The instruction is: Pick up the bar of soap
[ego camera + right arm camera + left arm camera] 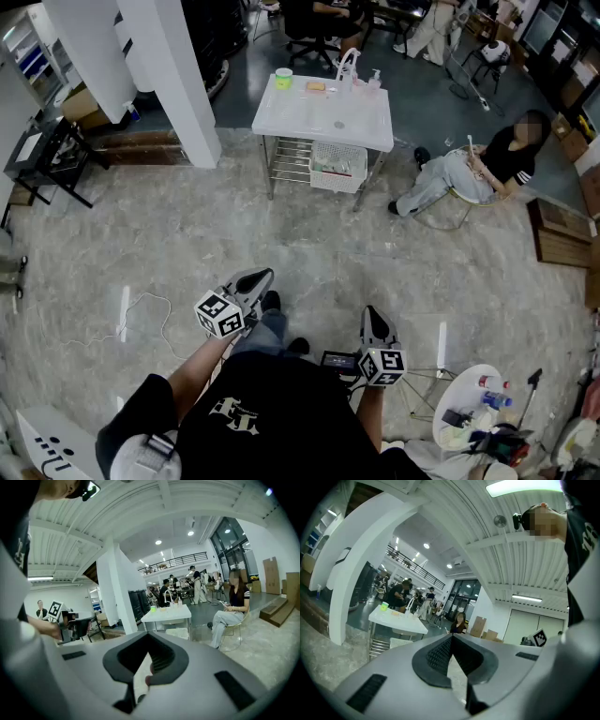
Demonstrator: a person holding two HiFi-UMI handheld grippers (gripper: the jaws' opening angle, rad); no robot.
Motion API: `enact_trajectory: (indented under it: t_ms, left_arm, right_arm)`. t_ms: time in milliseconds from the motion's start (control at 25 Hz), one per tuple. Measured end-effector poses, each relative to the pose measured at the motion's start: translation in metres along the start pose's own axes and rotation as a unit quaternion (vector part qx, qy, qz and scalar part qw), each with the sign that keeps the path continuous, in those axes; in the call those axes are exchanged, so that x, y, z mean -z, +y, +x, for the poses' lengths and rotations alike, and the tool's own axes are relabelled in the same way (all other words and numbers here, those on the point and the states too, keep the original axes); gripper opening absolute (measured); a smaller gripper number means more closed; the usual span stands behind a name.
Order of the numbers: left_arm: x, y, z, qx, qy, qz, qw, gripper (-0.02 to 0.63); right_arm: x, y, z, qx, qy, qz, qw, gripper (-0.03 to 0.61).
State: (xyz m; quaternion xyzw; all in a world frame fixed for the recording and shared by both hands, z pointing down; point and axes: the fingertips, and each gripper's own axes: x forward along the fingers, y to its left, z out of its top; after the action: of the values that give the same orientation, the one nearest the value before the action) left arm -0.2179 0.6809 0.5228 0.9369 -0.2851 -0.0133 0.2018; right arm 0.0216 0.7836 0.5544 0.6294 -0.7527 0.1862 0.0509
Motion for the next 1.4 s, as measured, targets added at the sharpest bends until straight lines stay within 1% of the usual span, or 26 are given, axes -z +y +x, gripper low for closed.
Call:
enact_trajectory:
  t_ms: [240,440,640,880,1000,1200,1400]
  left_arm:
    - [-0.011,0.016,0.015,0.002,-0.001,0.0,1.0,0.008]
    - [-0.016,0.037,0.019,0.007,0.012,0.009,0.9999,0.008]
    - [-0.028,0.077,0.032,0.008,0.013,-0.011,0.9998,0.008]
    - [-0.056,0.117,0.061,0.039,0.019,0.025,0.9987,0.008]
    - [-0.067,0.145,0.068,0.047,0.019,0.028,0.9983,0.008]
    - [-0.083,0.185,0.064,0.048,0.017,0.024,0.9984,0.008]
    - [-0.095,0.222,0.059,0.032,0.013,0.018,0.9992,0.008]
  right_arm:
    - [-0.009,-0.007,0.019,0.005,0.003,0.002,1.0,0.003]
    - [-0.015,-0.01,0.043,0.007,0.007,0.001,1.0,0.005]
    - [-0.028,-0.009,0.079,0.015,0.011,-0.004,1.0,0.003]
    - [-0.057,-0.005,0.139,0.029,0.007,-0.02,0.999,0.005]
    - [-0.069,0.0,0.168,0.036,0.007,-0.027,0.999,0.005]
    - [-0.082,0.01,0.208,0.043,0.014,-0.046,0.998,0.005]
    - [-0.089,0.022,0.235,0.041,0.023,-0.051,0.998,0.004]
